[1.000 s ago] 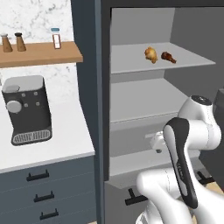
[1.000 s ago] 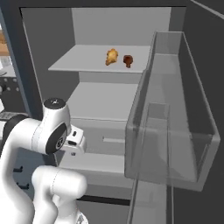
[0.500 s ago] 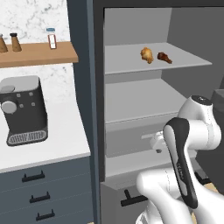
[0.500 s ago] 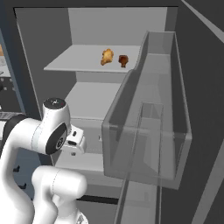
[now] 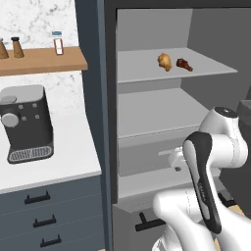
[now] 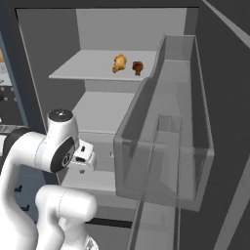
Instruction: Place one sweet potato and one chicken drumstick in each tupperware on the nearby counter, to pack two identical lunches.
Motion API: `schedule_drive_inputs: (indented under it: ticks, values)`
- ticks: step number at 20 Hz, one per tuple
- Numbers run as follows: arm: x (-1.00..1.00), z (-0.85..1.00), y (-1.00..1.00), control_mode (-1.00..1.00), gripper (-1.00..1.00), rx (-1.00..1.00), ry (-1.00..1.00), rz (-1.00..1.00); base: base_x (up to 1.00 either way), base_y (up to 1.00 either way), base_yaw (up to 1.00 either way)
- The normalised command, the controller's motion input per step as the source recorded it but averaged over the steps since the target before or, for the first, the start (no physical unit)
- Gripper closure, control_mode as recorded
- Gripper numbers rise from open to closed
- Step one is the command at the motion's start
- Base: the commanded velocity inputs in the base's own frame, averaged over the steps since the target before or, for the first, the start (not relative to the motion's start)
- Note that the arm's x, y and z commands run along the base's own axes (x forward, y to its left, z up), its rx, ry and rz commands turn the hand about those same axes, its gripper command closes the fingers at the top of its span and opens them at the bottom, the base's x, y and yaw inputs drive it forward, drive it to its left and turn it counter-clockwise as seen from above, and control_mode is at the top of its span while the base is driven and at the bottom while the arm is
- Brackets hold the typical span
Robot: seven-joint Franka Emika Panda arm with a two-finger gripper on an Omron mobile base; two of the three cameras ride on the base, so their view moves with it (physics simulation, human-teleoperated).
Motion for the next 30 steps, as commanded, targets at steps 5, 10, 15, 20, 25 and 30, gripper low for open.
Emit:
schedule_drive_inputs:
  ticks: [5, 10, 15, 20, 25, 30]
  values:
    - [0.00, 0.60, 0.01, -1.00, -1.00, -0.05, -0.34, 0.02, 0.00, 0.00, 0.00]
    - [0.16, 0.86, 0.01, -1.00, -1.00, -0.02, -0.47, 0.01, 0.00, 0.00, 0.00]
    - [0.29, 1.00, 0.00, -1.00, -1.00, 0.00, -0.17, 0.00, 0.00, 0.00, 0.00]
    - [0.36, 1.00, 0.00, -1.00, -1.00, 0.00, 0.00, 0.00, 0.00, 0.00, 0.00]
    - [0.66, 1.00, 0.00, -1.00, -1.00, 0.00, -0.01, -0.02, 0.00, 0.00, 0.00]
    - [0.94, 0.49, 0.00, -1.00, -1.00, 0.00, -0.05, -0.09, 0.00, 0.00, 0.00]
